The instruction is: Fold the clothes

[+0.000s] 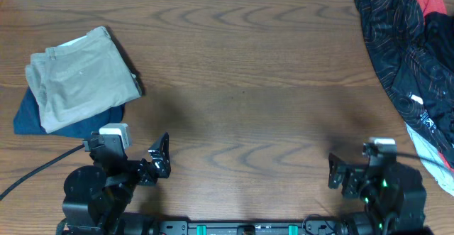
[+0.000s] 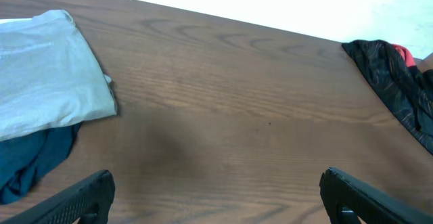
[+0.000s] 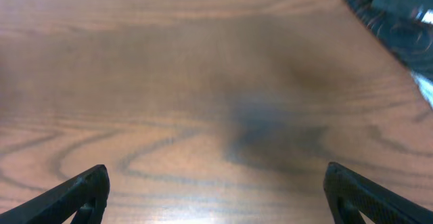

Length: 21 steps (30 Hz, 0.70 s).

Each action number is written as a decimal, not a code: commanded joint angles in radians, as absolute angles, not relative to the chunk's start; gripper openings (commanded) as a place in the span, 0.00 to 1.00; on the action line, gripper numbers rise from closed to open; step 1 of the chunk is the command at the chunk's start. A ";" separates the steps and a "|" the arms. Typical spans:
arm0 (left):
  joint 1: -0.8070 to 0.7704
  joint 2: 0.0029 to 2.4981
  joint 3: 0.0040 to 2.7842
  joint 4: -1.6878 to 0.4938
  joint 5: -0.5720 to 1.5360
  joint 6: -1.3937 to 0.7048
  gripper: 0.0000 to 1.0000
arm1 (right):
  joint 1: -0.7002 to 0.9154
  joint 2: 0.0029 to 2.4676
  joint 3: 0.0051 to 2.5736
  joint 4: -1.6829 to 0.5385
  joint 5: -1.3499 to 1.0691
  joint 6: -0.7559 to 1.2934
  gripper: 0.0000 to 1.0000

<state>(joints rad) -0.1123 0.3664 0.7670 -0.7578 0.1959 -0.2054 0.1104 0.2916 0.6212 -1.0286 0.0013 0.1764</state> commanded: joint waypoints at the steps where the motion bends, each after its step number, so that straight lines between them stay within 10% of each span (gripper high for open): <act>1: -0.115 0.364 0.760 -0.754 0.187 -0.192 0.98 | 0.105 0.178 0.566 -0.994 0.027 0.131 0.99; 21: -0.115 0.364 0.760 -0.754 0.187 -0.192 0.98 | 0.104 0.005 0.012 -0.074 0.019 0.028 0.99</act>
<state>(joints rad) -0.1127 0.3664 0.7662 -0.7582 0.1955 -0.2050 0.1104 0.0113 0.0601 -0.1314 0.0158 0.0811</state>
